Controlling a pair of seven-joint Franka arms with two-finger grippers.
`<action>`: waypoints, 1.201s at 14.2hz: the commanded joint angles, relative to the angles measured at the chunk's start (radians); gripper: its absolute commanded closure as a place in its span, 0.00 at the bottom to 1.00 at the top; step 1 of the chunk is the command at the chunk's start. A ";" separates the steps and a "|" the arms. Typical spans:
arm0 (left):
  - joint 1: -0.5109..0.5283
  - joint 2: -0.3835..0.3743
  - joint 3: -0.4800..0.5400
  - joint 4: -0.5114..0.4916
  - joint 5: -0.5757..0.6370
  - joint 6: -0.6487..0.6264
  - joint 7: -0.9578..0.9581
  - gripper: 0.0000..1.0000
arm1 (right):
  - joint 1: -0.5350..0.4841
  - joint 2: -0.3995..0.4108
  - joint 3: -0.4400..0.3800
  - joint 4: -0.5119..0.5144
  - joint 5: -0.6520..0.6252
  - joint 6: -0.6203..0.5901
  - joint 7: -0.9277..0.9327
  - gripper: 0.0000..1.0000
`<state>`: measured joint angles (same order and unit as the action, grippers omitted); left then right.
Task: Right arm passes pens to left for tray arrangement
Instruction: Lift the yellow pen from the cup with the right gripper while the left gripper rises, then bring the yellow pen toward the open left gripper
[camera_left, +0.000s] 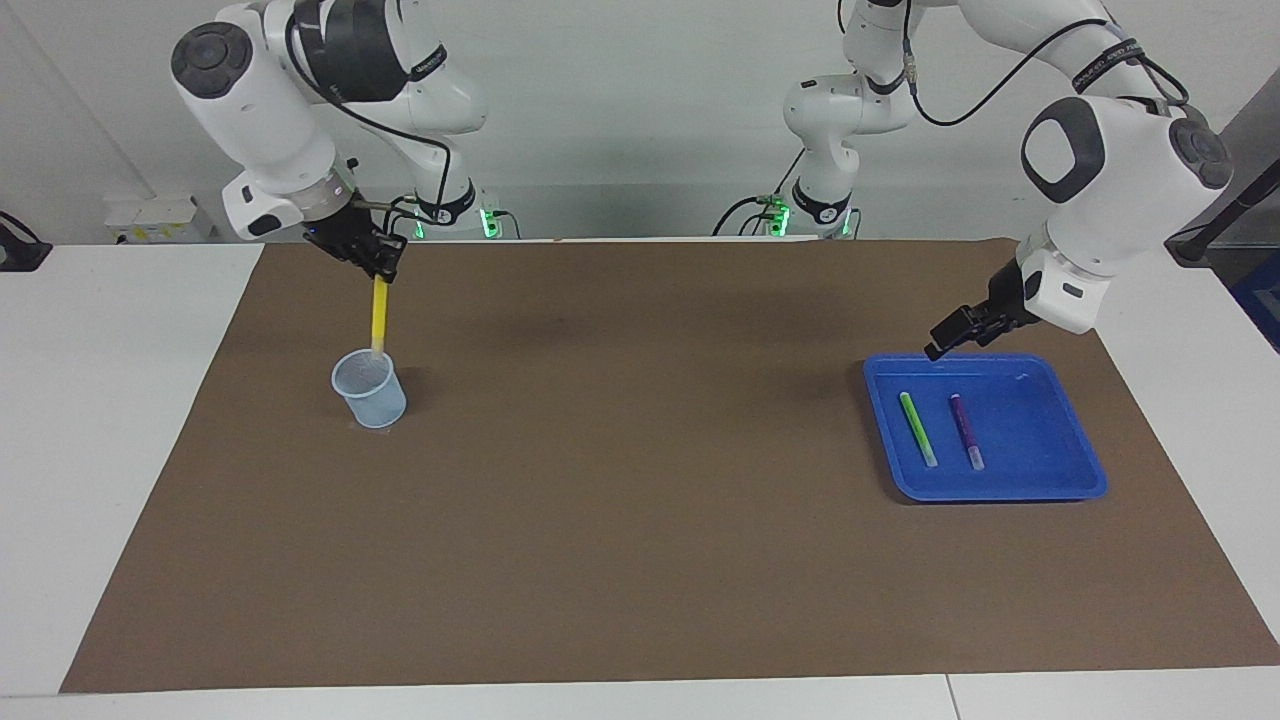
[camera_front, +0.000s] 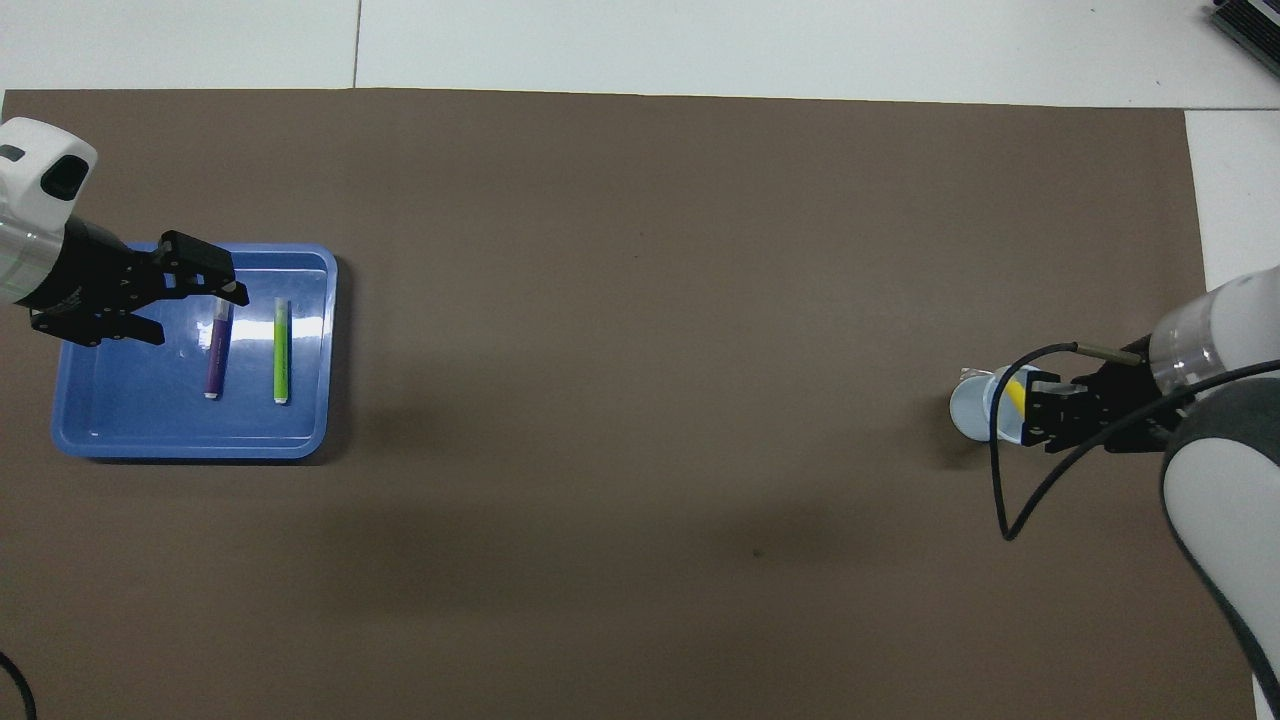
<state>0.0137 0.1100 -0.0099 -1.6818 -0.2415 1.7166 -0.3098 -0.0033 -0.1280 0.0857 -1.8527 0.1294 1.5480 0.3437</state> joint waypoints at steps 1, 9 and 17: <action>-0.038 -0.056 0.001 -0.025 -0.077 -0.018 -0.205 0.00 | 0.023 -0.018 0.003 -0.003 0.135 -0.012 -0.006 1.00; -0.117 -0.107 -0.001 -0.087 -0.362 0.008 -0.687 0.00 | 0.255 -0.018 0.022 -0.048 0.410 0.329 0.302 1.00; -0.130 -0.174 -0.002 -0.216 -0.620 0.061 -0.732 0.00 | 0.525 -0.001 0.022 -0.051 0.461 0.671 0.373 1.00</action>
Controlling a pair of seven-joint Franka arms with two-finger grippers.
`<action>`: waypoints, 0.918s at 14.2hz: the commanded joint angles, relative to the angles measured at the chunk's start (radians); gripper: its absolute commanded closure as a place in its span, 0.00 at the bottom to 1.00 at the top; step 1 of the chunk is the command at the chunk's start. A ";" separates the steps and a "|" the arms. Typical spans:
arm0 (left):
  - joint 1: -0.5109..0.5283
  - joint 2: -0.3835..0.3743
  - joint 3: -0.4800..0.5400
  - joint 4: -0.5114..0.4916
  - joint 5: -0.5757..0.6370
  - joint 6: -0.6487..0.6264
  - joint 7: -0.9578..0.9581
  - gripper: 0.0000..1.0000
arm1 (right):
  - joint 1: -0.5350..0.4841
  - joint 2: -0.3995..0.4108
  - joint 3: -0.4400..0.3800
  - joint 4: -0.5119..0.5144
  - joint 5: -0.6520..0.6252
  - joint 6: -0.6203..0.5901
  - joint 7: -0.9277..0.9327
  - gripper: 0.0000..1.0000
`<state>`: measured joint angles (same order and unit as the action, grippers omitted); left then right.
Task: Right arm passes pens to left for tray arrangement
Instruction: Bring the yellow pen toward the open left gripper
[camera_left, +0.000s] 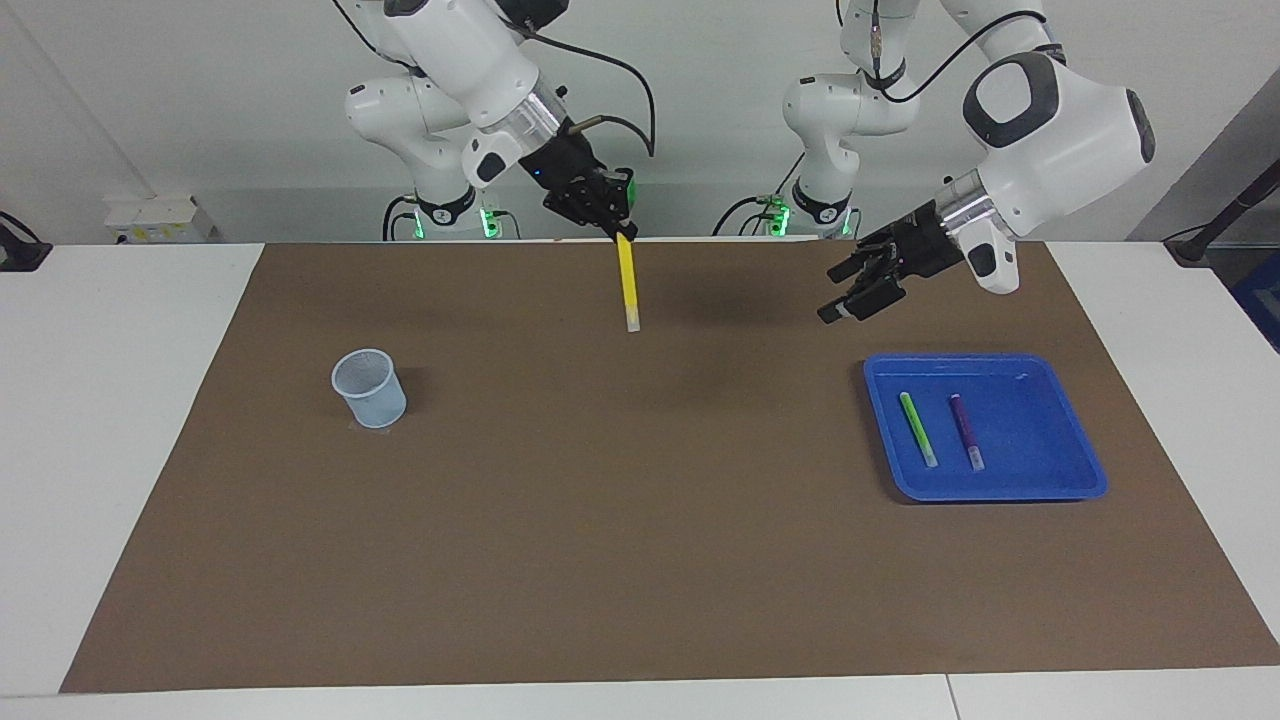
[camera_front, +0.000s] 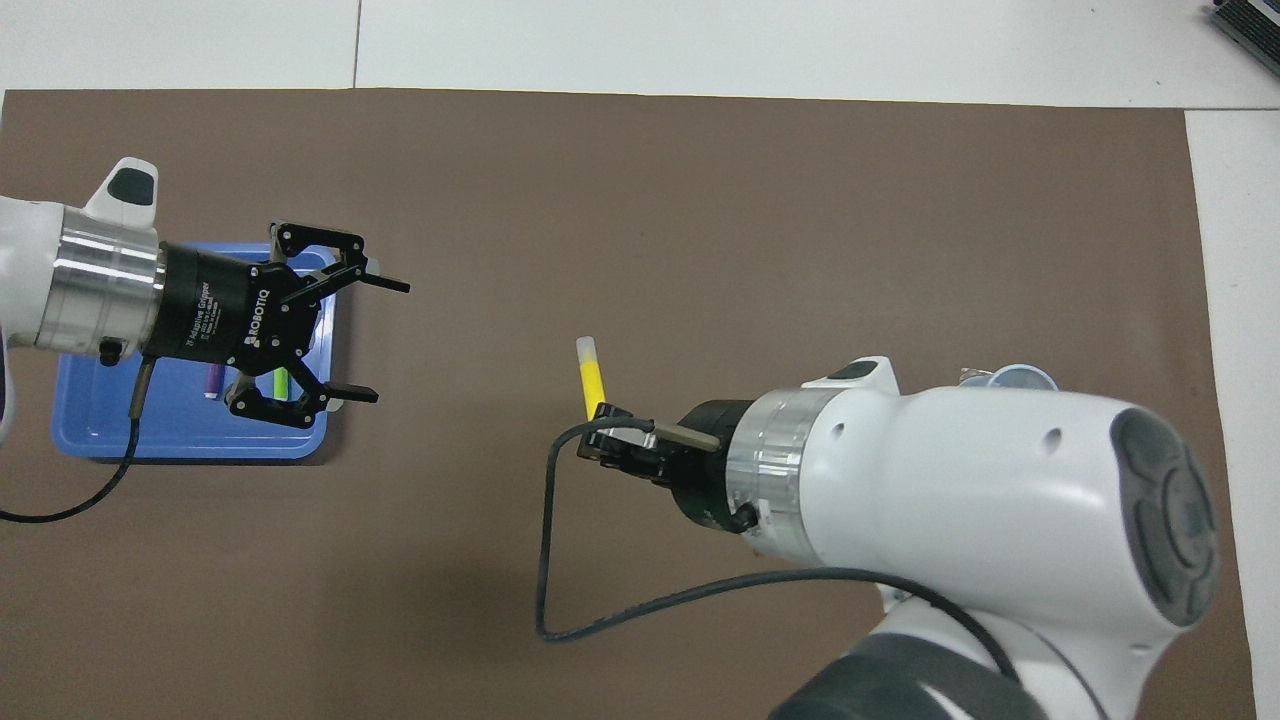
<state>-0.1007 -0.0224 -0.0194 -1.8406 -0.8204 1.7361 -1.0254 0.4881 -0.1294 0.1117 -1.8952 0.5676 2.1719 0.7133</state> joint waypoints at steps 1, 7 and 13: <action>-0.019 -0.047 0.006 -0.068 -0.068 0.045 -0.016 0.00 | 0.062 0.001 -0.004 -0.008 0.023 0.078 0.003 1.00; -0.054 -0.077 0.004 -0.123 -0.138 0.057 -0.019 0.00 | 0.167 0.004 -0.004 -0.007 0.018 0.171 -0.015 1.00; -0.037 -0.120 0.015 -0.118 -0.140 -0.118 -0.033 0.01 | 0.176 0.020 -0.004 -0.007 0.005 0.201 -0.046 1.00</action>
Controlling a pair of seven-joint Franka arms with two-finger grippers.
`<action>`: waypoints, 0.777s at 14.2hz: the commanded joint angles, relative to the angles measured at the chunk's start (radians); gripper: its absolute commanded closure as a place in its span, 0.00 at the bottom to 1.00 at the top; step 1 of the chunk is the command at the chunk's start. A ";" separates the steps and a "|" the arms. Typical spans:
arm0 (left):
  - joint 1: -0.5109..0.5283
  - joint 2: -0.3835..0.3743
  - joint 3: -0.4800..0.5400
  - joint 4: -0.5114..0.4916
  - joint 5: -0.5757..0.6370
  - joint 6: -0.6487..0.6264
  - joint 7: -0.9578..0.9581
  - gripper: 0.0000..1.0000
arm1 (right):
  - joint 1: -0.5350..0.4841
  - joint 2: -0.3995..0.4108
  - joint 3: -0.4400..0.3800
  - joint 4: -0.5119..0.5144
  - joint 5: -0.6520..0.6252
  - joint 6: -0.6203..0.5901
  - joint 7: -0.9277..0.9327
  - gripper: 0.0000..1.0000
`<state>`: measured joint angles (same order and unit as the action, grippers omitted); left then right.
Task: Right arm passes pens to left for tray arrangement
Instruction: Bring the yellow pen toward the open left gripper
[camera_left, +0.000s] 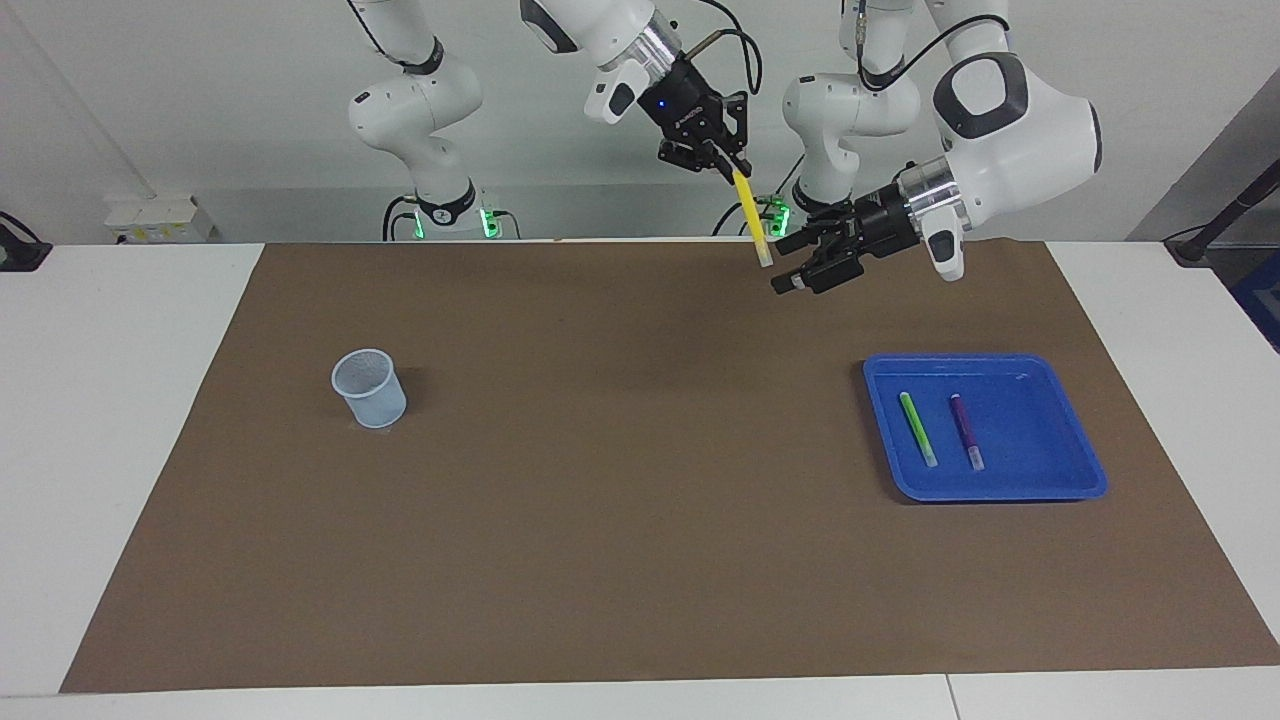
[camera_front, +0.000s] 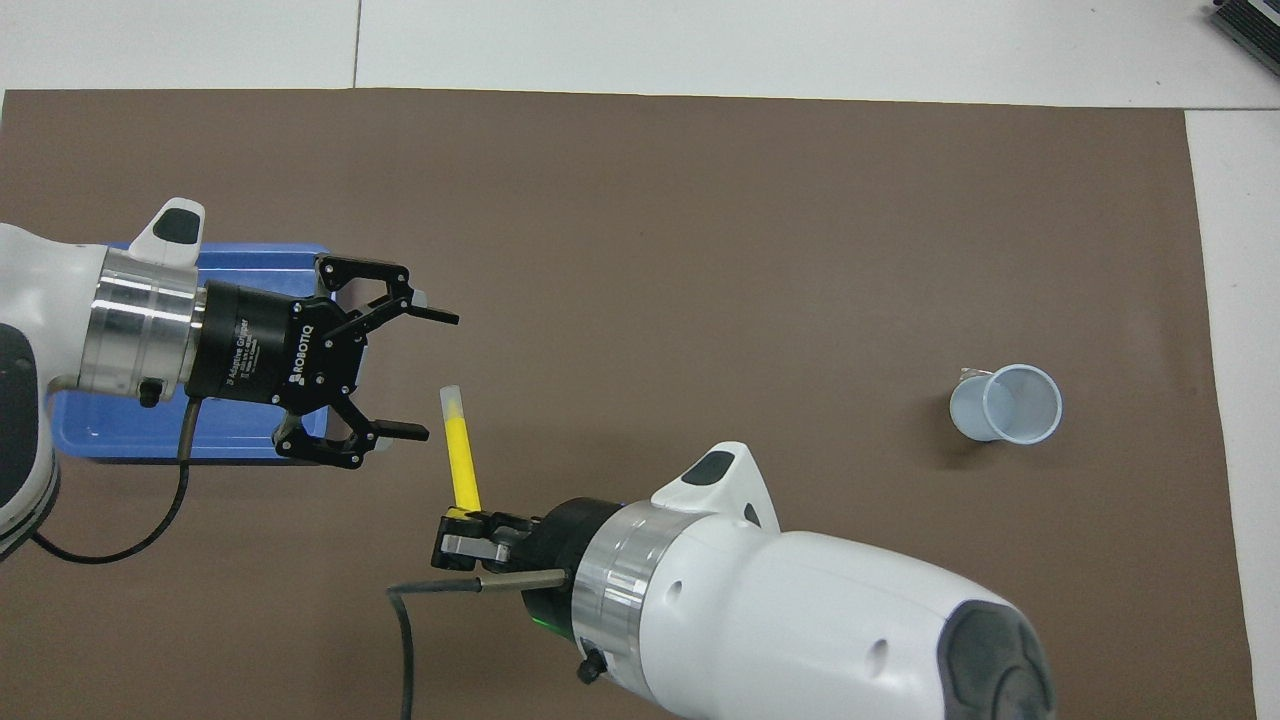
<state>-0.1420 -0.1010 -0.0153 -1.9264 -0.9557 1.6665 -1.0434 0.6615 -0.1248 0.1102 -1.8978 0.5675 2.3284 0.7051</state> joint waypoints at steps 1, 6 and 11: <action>0.005 -0.045 0.011 -0.031 -0.005 -0.065 -0.017 0.03 | 0.000 0.020 -0.003 -0.006 0.005 0.054 -0.061 1.00; 0.002 -0.078 0.008 -0.058 -0.005 -0.077 -0.037 0.06 | -0.017 0.027 -0.003 -0.003 0.006 0.055 -0.115 1.00; -0.043 -0.101 -0.008 -0.126 -0.005 0.054 -0.037 0.06 | -0.016 0.027 -0.003 -0.004 0.006 0.054 -0.116 1.00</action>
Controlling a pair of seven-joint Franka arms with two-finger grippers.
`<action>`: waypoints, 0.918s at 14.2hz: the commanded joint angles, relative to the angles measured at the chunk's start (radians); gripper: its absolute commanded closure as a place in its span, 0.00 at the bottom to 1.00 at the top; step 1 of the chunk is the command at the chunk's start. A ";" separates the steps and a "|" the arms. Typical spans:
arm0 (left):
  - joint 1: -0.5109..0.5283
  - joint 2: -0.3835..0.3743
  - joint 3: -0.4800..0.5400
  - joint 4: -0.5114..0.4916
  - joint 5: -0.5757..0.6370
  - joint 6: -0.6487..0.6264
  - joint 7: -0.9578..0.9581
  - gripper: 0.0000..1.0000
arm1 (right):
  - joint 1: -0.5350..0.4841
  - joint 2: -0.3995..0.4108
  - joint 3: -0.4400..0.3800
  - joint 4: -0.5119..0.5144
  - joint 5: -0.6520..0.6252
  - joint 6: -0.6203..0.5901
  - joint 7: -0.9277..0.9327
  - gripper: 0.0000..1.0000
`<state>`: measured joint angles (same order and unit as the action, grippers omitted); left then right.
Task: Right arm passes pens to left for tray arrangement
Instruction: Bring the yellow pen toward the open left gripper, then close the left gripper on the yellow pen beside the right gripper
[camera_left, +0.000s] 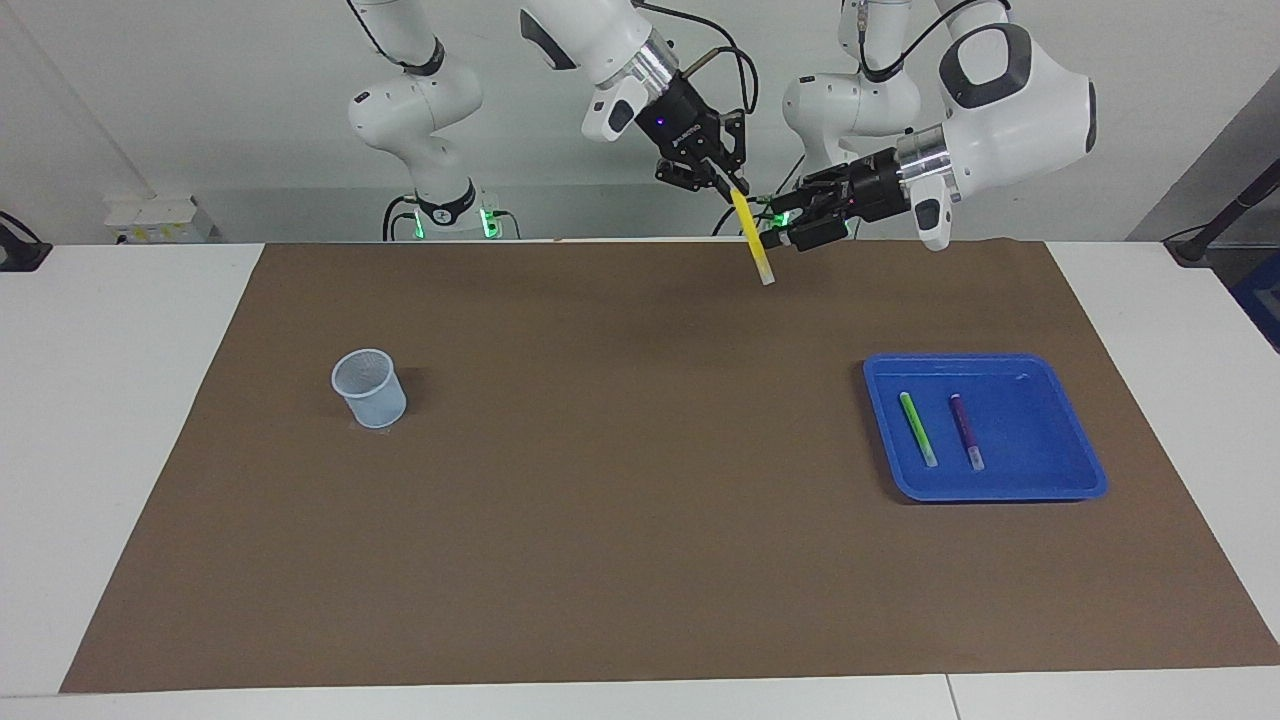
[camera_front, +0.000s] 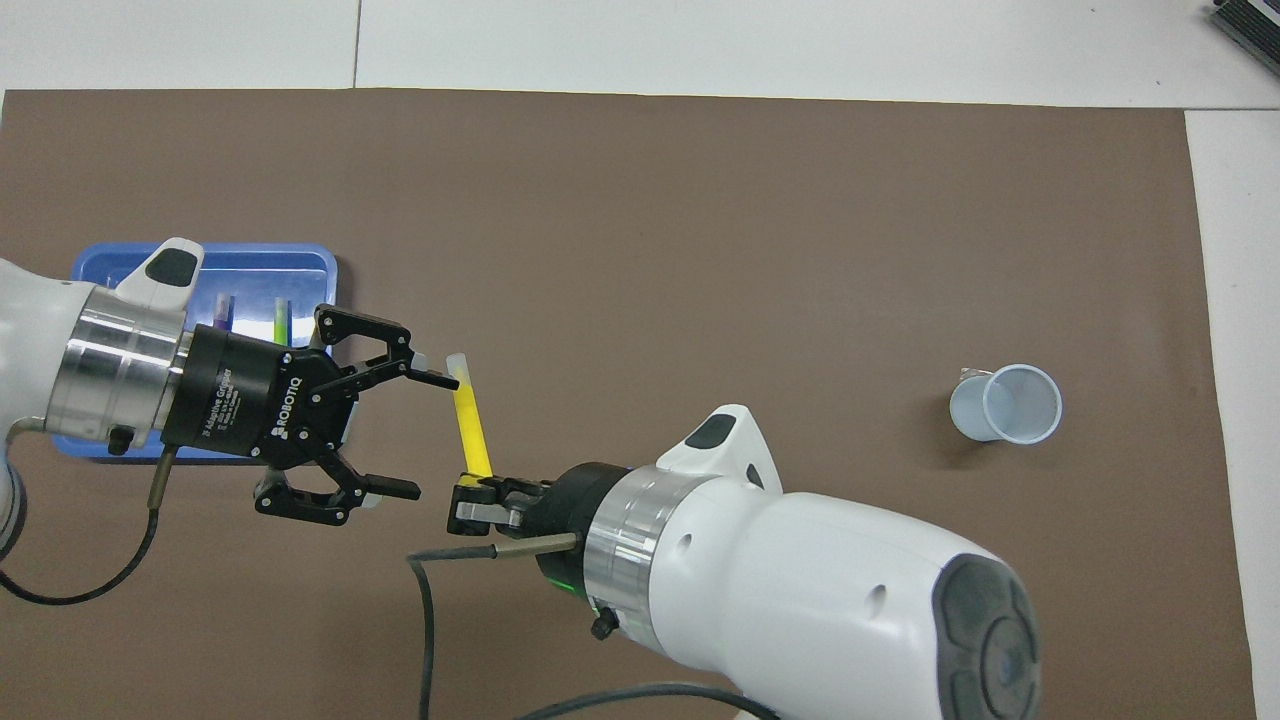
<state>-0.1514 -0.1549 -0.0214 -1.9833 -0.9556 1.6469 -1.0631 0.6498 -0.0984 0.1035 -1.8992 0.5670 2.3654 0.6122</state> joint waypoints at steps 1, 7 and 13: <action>-0.045 -0.052 -0.003 -0.074 -0.006 0.091 -0.017 0.06 | -0.005 0.000 0.004 -0.003 0.007 0.017 -0.028 1.00; -0.059 -0.052 -0.003 -0.081 -0.006 0.097 -0.015 0.43 | -0.009 0.000 0.004 -0.003 0.007 0.018 -0.031 1.00; -0.050 -0.054 -0.003 -0.075 -0.006 0.082 -0.021 0.55 | -0.009 0.000 0.004 -0.003 0.007 0.017 -0.032 1.00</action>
<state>-0.2008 -0.1755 -0.0294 -2.0291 -0.9557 1.7269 -1.0662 0.6497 -0.0979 0.1049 -1.8997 0.5670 2.3653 0.6091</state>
